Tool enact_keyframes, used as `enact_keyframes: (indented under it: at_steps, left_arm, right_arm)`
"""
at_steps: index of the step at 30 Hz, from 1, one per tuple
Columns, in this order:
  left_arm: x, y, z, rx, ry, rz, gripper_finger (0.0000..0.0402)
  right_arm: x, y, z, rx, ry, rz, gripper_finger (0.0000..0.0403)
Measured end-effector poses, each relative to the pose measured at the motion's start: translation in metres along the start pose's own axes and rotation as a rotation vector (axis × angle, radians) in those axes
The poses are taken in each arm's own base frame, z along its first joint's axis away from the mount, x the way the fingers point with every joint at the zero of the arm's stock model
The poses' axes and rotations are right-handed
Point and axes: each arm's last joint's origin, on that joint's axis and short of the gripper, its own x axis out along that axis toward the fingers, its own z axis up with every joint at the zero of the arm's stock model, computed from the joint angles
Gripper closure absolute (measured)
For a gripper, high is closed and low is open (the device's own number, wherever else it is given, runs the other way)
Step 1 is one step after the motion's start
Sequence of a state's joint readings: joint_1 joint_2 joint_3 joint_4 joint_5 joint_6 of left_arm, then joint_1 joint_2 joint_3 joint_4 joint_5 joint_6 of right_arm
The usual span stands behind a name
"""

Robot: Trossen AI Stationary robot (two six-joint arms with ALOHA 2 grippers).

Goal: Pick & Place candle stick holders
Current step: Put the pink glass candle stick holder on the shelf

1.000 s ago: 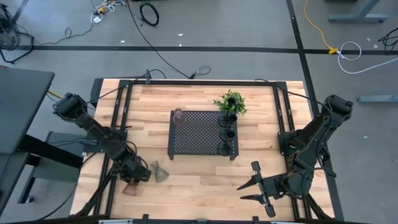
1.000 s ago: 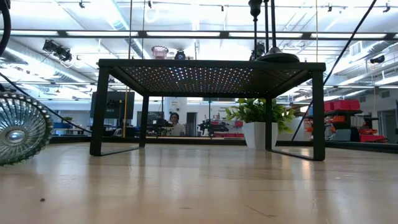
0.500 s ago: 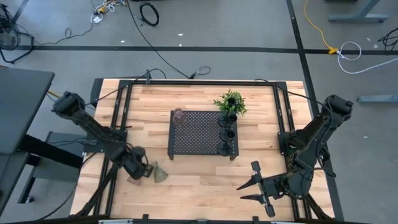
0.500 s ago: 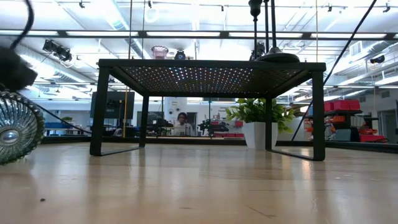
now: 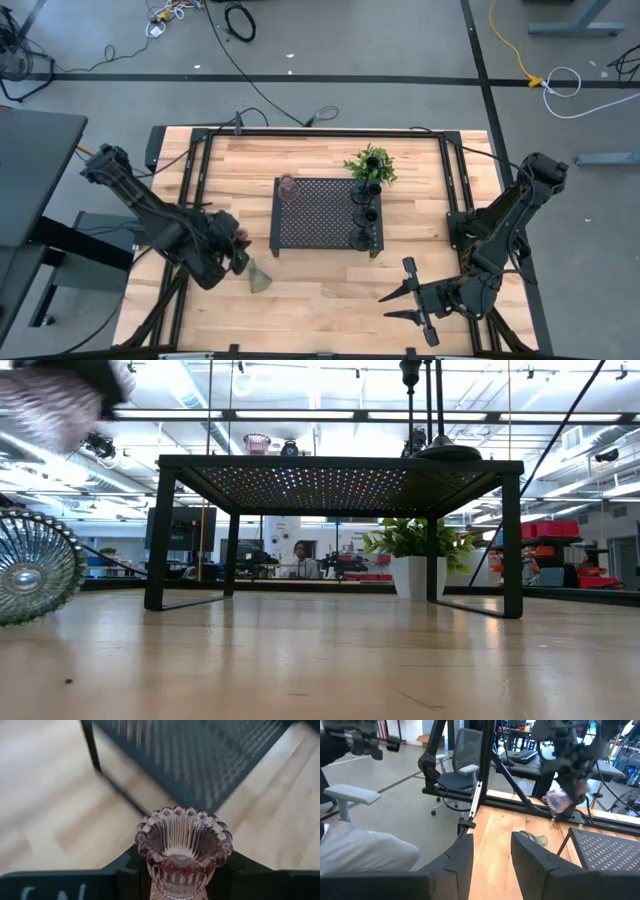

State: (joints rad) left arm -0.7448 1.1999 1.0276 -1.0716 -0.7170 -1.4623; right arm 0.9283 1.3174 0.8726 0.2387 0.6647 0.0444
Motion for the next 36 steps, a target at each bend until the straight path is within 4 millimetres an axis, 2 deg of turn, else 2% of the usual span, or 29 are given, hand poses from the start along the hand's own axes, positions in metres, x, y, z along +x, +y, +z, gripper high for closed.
enact_keyframes:
  at_steps: [7,12,15,24,36]
  left_arm:
    - [-0.005,-0.007,0.013,0.209,-0.326,0.023,0.0276]
    - [-0.006,-0.011,0.018,0.257,-0.506,0.064,0.0276]
    - [0.001,-0.012,0.016,0.273,-0.576,0.092,0.0276]
    - [0.045,0.002,0.003,0.211,-0.619,0.162,0.0276]
    - [0.076,0.003,0.013,0.166,-0.640,0.113,0.0276]
  right_arm:
    - [0.000,0.000,0.000,-0.001,0.002,0.000,0.0273]
    - [0.000,0.000,0.000,-0.001,0.002,0.000,0.0273]
    - [0.000,0.000,0.000,-0.001,0.002,0.000,0.0273]
    - [0.000,0.000,0.000,-0.001,0.002,0.000,0.0273]
    - [0.000,0.000,-0.001,-0.007,0.010,-0.001,0.0273]
